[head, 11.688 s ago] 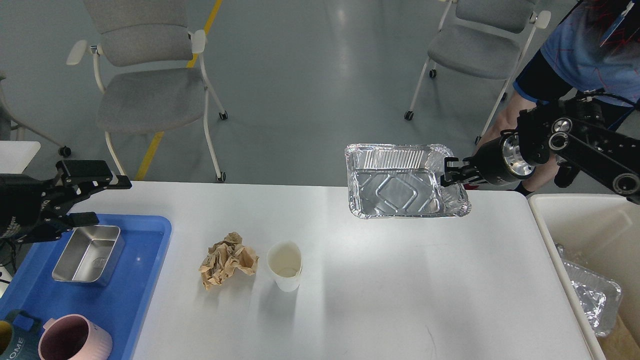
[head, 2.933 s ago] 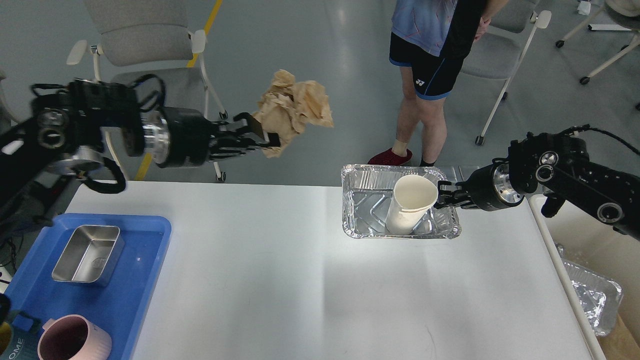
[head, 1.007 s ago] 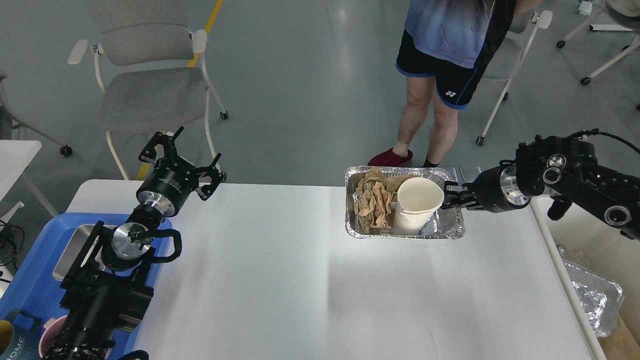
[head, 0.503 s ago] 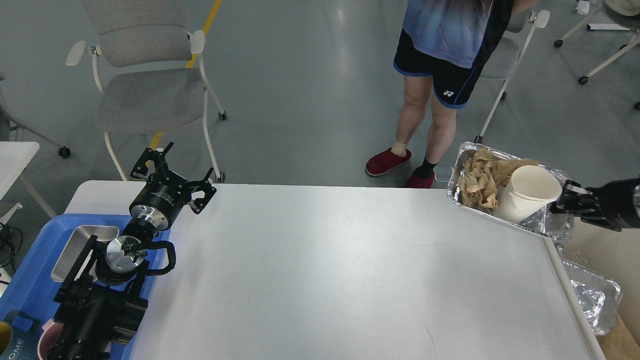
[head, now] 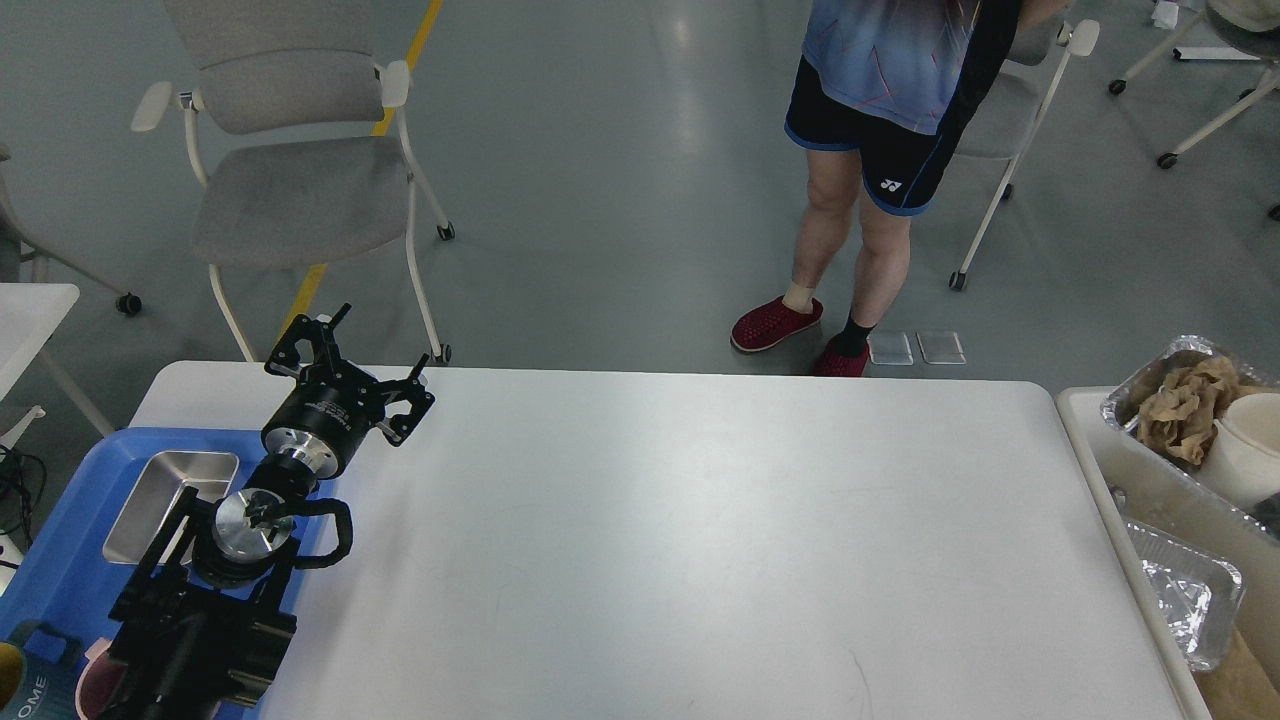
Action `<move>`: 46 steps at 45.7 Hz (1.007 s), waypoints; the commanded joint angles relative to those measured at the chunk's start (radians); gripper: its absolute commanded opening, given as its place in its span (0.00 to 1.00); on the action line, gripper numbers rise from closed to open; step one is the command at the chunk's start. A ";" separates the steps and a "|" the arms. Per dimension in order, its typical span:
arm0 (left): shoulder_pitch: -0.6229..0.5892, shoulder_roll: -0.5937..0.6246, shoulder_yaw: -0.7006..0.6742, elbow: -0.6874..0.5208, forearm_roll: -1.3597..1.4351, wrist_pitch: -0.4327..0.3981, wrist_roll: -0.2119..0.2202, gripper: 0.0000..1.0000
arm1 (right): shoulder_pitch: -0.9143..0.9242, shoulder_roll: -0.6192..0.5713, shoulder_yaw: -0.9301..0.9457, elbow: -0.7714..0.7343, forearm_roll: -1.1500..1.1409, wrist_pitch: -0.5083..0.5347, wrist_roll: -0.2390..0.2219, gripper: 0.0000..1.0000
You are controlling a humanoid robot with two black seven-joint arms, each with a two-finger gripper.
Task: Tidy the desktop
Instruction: 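Carry the foil tray with the right gripper into the white bin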
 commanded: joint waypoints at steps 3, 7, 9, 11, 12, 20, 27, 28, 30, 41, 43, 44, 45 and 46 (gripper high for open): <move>0.017 0.004 -0.001 0.000 0.000 0.001 0.000 0.97 | -0.003 0.073 0.002 -0.135 0.002 -0.047 0.001 0.00; 0.020 0.004 0.001 0.000 0.000 0.001 0.000 0.97 | -0.003 0.109 0.005 -0.178 0.026 -0.113 0.001 0.12; 0.020 0.004 0.001 0.000 0.000 -0.001 0.000 0.97 | -0.005 0.124 0.006 -0.189 0.060 -0.153 0.001 0.32; 0.020 0.004 0.002 -0.002 0.000 0.001 0.000 0.97 | -0.005 0.138 0.006 -0.202 0.103 -0.194 0.003 0.62; 0.020 0.004 0.004 -0.002 0.000 -0.001 0.000 0.97 | -0.005 0.144 0.006 -0.208 0.129 -0.211 0.003 0.74; 0.020 0.006 0.019 0.000 0.003 -0.001 0.014 0.97 | -0.005 0.181 0.006 -0.238 0.337 -0.267 0.003 1.00; 0.017 0.012 0.063 0.000 0.002 -0.001 0.014 0.97 | 0.004 0.205 0.006 -0.238 0.428 -0.265 -0.003 1.00; 0.019 0.015 0.065 -0.002 0.003 -0.001 0.014 0.97 | 0.009 0.210 0.006 -0.238 0.443 -0.265 -0.003 1.00; 0.020 0.018 0.066 -0.002 0.005 -0.008 0.012 0.97 | 0.012 0.216 0.005 -0.235 0.466 -0.265 -0.002 1.00; 0.019 0.027 0.068 -0.003 0.005 -0.064 0.008 0.97 | 0.138 0.365 0.093 -0.223 0.488 -0.268 0.012 1.00; 0.020 0.029 0.068 -0.003 0.005 -0.099 0.005 0.97 | 0.147 0.408 0.144 -0.222 0.495 -0.267 0.015 1.00; 0.022 0.029 0.068 -0.003 0.005 -0.119 0.003 0.97 | 0.148 0.426 0.170 -0.222 0.502 -0.267 0.015 1.00; 0.022 0.029 0.068 -0.003 0.005 -0.139 0.003 0.97 | 0.150 0.441 0.196 -0.218 0.508 -0.267 0.017 1.00; 0.023 0.029 0.068 -0.003 0.005 -0.154 0.002 0.97 | 0.151 0.455 0.219 -0.212 0.515 -0.265 0.018 1.00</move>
